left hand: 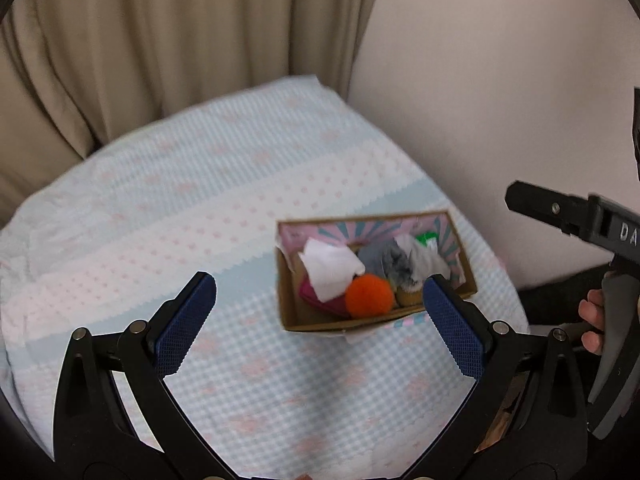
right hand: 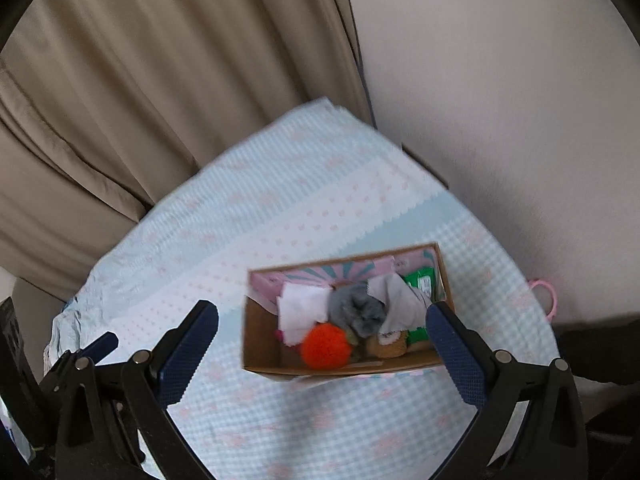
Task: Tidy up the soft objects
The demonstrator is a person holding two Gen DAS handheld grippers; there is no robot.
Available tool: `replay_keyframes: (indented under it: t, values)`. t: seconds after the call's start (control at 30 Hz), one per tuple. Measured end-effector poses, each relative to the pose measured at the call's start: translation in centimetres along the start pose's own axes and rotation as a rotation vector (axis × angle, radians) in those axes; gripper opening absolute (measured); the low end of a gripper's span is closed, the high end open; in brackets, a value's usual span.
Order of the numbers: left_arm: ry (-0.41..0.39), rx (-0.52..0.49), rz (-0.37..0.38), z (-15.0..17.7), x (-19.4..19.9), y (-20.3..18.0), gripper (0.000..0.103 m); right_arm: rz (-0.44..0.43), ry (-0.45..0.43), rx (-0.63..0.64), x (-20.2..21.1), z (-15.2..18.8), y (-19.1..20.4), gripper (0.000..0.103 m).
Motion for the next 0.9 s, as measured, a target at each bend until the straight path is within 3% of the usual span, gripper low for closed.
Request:
replay_keyframes:
  t: [0.23,0.43,0.63,0.9]
  values:
    - [-0.184,-0.031,-0.034,-1.0,10.9,4.2,0.103,0.064,-0.173,0.124,9.6,0.7,7.8,0.103]
    - [-0.308,-0.02,-0.039,-1.0,17.3,7.3,0.103,0.109,-0.3,0.18,15.2,2.7,12.4,0.103]
    - [-0.408,-0.039,-0.042,-0.2,21.7,8.8,0.103,0.153,-0.397,0.191,17.7,5.2,14.6,0.103]
    - [-0.464,-0.067,-0.042,1.3,24.3,8.8,0.103,0.189,-0.468,0.196,19.8,6.8,15.3,0.103]
Point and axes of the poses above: each gripper's, at about its wrist camera, not at the fingertips, and x roughly against the way its jaws point, y to its left, z to its underside, the point moved 9 cm from there along -x, roughly the way its jaws point, and after that the axes turned 5 degrees about y, right-handed, at the moved point
